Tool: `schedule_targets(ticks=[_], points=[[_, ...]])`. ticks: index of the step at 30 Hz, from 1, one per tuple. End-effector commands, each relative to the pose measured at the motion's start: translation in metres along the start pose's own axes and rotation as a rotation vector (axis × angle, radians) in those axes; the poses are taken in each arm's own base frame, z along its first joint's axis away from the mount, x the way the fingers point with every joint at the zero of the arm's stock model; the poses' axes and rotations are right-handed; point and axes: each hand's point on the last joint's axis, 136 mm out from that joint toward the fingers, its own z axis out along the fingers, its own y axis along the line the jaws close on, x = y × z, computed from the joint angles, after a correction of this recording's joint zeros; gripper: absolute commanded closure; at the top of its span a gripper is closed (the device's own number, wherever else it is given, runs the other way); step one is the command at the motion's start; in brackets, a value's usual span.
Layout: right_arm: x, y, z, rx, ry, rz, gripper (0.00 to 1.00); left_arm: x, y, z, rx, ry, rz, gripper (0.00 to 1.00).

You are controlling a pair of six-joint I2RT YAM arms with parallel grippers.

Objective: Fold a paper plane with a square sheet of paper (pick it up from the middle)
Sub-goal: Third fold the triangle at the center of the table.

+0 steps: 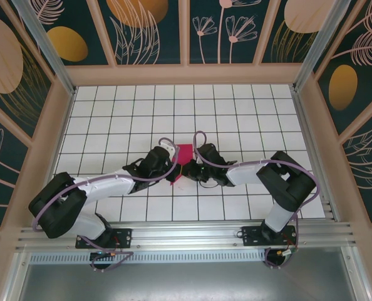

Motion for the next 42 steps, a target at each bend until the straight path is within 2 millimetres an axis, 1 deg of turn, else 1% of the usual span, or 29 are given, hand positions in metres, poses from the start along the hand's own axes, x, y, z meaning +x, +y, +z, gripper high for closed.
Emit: schedule_targets(ticks=[1, 6, 8, 10, 11, 16, 21, 28, 34, 35, 37, 38, 40, 41, 42], points=[[-0.002, 0.002, 0.002, 0.001, 0.01, -0.01, 0.88, -0.005, -0.001, 0.003, 0.01, 0.001, 0.02, 0.84], [-0.003, 0.001, 0.002, 0.002, 0.006, -0.008, 0.88, -0.008, 0.003, 0.004, -0.007, -0.011, 0.026, 0.88], [-0.003, 0.001, 0.001, 0.002, 0.004, -0.009, 0.88, -0.009, 0.004, 0.006, -0.011, -0.007, 0.036, 0.94], [-0.003, 0.002, 0.001, 0.001, 0.002, -0.009, 0.88, -0.007, 0.007, 0.008, -0.018, 0.002, 0.043, 0.96], [-0.004, 0.002, 0.001, 0.001, 0.0, -0.009, 0.88, -0.006, 0.007, 0.01, -0.017, 0.005, 0.051, 0.99], [-0.006, 0.004, 0.0, 0.003, -0.006, -0.009, 0.88, -0.005, 0.011, 0.015, -0.027, 0.009, 0.064, 1.0], [-0.011, 0.003, 0.0, 0.019, -0.015, -0.009, 0.88, -0.011, 0.012, 0.016, -0.04, -0.005, 0.074, 1.0], [-0.02, 0.006, 0.007, 0.024, -0.026, -0.01, 0.88, -0.012, 0.015, 0.017, -0.057, -0.001, 0.08, 1.0], [-0.021, -0.004, 0.017, 0.056, -0.014, 0.001, 0.88, -0.01, 0.023, 0.019, -0.083, 0.003, 0.07, 1.0], [-0.021, -0.005, 0.018, 0.058, -0.015, 0.002, 0.88, -0.009, 0.023, 0.019, -0.086, 0.004, 0.07, 0.99], [-0.02, -0.006, 0.018, 0.059, -0.012, -0.003, 0.88, -0.008, 0.024, 0.021, -0.081, 0.011, 0.064, 0.96], [-0.02, -0.006, 0.017, 0.06, -0.013, -0.003, 0.88, -0.007, 0.025, 0.022, -0.079, 0.015, 0.061, 0.93], [-0.02, -0.007, 0.017, 0.062, -0.014, 0.0, 0.88, -0.008, 0.023, 0.021, -0.068, 0.013, 0.057, 0.9], [-0.02, -0.007, 0.018, 0.063, -0.013, 0.001, 0.88, -0.01, 0.024, 0.02, -0.069, 0.007, 0.054, 0.85], [-0.02, -0.008, 0.018, 0.065, -0.013, 0.001, 0.88, -0.01, 0.024, 0.019, -0.067, 0.005, 0.05, 0.84]])
